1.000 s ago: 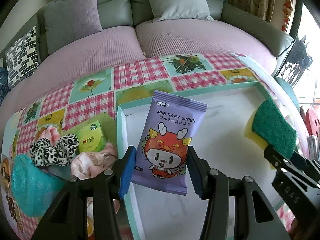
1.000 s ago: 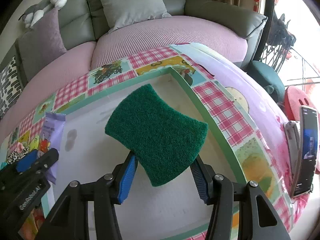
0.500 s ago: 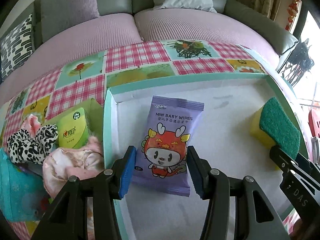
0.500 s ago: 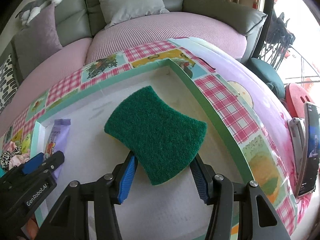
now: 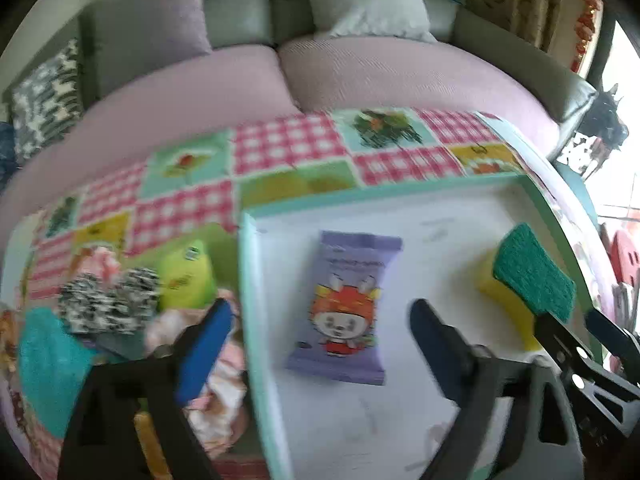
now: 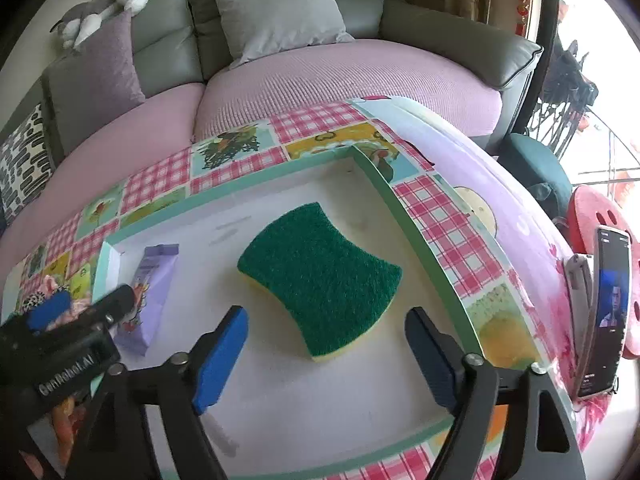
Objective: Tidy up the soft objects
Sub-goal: 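Withdraw both open tools from the tray back toward the pile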
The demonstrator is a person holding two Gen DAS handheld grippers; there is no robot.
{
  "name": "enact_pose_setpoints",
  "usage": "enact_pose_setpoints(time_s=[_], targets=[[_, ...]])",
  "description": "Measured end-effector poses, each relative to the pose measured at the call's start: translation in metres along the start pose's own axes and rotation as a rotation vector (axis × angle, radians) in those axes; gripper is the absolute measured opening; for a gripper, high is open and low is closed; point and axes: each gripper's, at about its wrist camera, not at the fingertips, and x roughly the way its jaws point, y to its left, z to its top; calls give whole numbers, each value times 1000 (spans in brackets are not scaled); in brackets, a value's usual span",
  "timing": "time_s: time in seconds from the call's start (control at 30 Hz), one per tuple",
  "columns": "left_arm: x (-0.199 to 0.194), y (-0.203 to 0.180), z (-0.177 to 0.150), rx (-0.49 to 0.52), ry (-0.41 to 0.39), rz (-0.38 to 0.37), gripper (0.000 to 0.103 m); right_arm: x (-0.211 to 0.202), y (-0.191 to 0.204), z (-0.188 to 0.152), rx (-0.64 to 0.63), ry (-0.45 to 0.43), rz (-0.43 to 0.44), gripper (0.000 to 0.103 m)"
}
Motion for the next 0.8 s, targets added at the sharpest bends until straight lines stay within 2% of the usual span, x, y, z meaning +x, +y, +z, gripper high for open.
enact_pose_setpoints(time_s=[0.07, 0.1, 0.23, 0.4, 0.7, 0.8], targets=[[-7, 6, 1, -8, -16, 43, 95, -2, 0, -1, -13, 10, -5, 101], [-8, 9, 1, -13, -13, 60, 95, -3, 1, -2, -20, 15, -9, 103], [-9, 22, 0, -55, 30, 112, 95, -4, 0, -6, -25, 35, -5, 103], [-16, 30, -3, -79, 26, 141, 95, -6, -1, -8, -24, 40, 4, 103], [-35, 51, -17, -136, 36, 87, 95, -25, 6, -10, -28, 15, 49, 103], [-45, 61, -24, -149, 29, 100, 95, -35, 19, -13, -58, 2, 69, 103]])
